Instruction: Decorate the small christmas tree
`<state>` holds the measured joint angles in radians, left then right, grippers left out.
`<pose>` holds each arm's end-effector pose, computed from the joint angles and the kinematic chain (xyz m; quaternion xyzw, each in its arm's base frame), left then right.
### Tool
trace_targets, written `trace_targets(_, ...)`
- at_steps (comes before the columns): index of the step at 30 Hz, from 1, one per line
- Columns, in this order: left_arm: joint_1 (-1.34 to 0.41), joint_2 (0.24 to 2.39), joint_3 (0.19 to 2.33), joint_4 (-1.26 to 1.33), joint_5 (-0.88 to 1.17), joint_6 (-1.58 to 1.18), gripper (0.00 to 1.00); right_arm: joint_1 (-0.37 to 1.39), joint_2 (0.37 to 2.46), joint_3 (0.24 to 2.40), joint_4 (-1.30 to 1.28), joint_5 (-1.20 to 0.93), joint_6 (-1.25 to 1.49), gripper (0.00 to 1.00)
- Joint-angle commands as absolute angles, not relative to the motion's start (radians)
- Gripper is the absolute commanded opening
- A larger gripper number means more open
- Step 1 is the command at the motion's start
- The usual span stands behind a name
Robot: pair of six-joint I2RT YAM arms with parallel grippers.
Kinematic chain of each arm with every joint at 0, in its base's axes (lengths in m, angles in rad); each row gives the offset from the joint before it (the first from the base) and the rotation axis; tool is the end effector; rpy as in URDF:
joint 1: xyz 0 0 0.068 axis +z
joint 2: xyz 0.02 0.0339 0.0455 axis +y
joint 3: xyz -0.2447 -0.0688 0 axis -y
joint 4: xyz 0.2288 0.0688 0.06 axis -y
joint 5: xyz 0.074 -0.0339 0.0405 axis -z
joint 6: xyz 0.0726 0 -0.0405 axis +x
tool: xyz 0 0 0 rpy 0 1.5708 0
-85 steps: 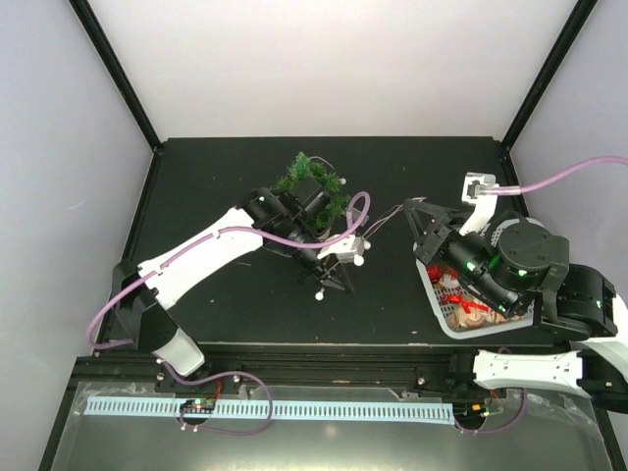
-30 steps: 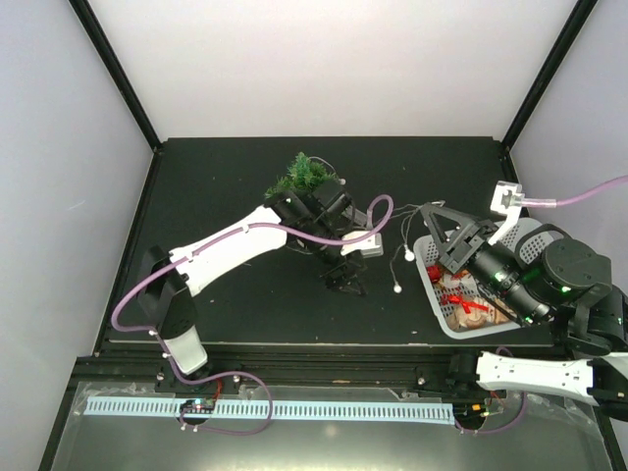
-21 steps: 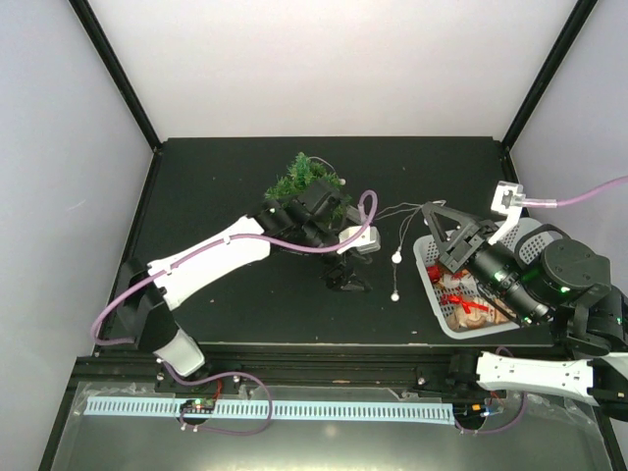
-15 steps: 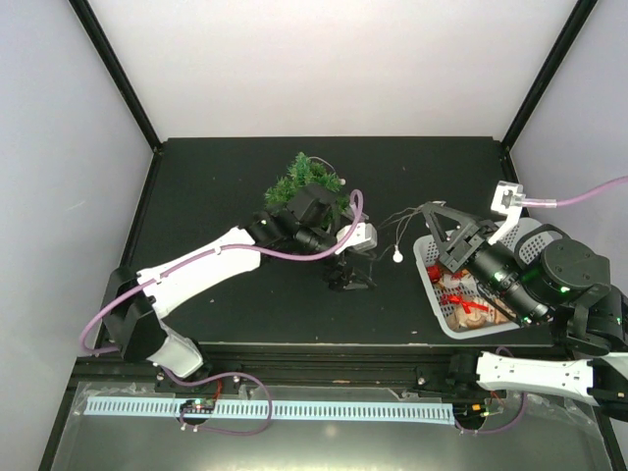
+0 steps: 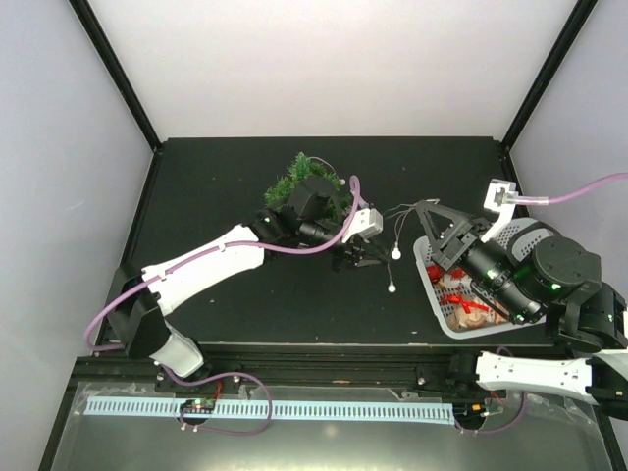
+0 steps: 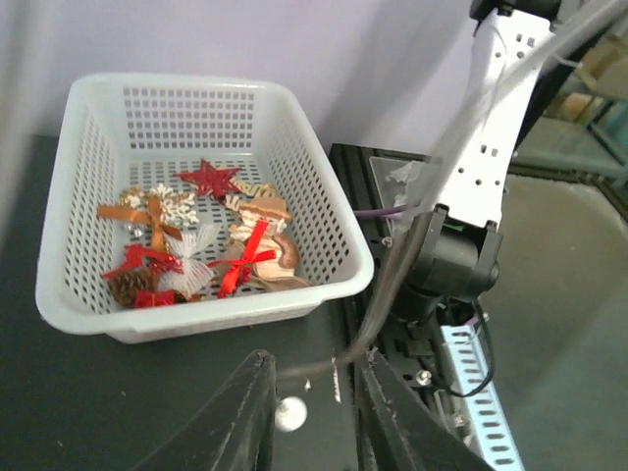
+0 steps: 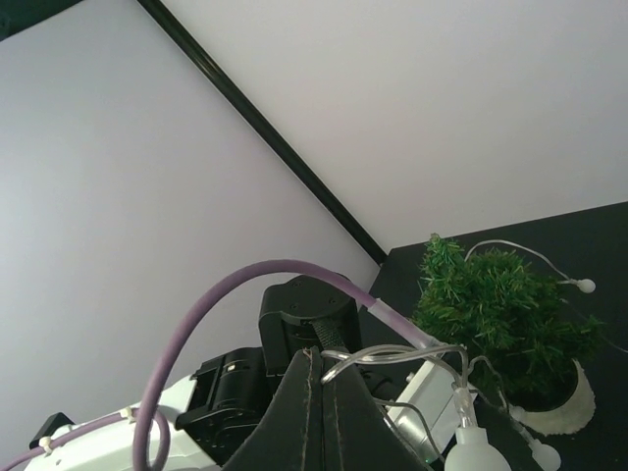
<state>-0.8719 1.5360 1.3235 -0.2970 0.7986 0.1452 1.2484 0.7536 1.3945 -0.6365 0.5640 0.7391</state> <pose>0.1896 -0.3065 0.3076 0.5588 0.5983 -0.4791 0.3167 0.0762 0.1057 0.4664 0.0201 0.7055 0.4633 0.5359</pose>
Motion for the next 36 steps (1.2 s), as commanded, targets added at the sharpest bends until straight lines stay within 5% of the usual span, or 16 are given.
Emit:
trace_targets(1,-0.877,1.546,1.363,-0.273,0.869,0.147,0.18,1.243,0.744,1.401,-0.605,0.580,0.740,0.01)
trace_targets(7,-0.879,1.540,1.351,-0.261,0.909,0.134,0.06,1.244,0.736,1.396,-0.605,0.592,0.742,0.01)
trace_targets(11,-0.879,1.536,1.351,-0.263,0.911,0.130,0.23,1.244,0.738,1.390,-0.607,0.589,0.747,0.01)
trace_targets(15,-0.879,1.532,1.350,-0.276,0.928,0.140,0.29,1.243,0.737,1.381,-0.601,0.592,0.751,0.01)
trace_targets(36,-0.906,1.572,1.388,-0.338,0.919,0.219,0.42,1.244,0.741,1.381,-0.595,0.590,0.755,0.01)
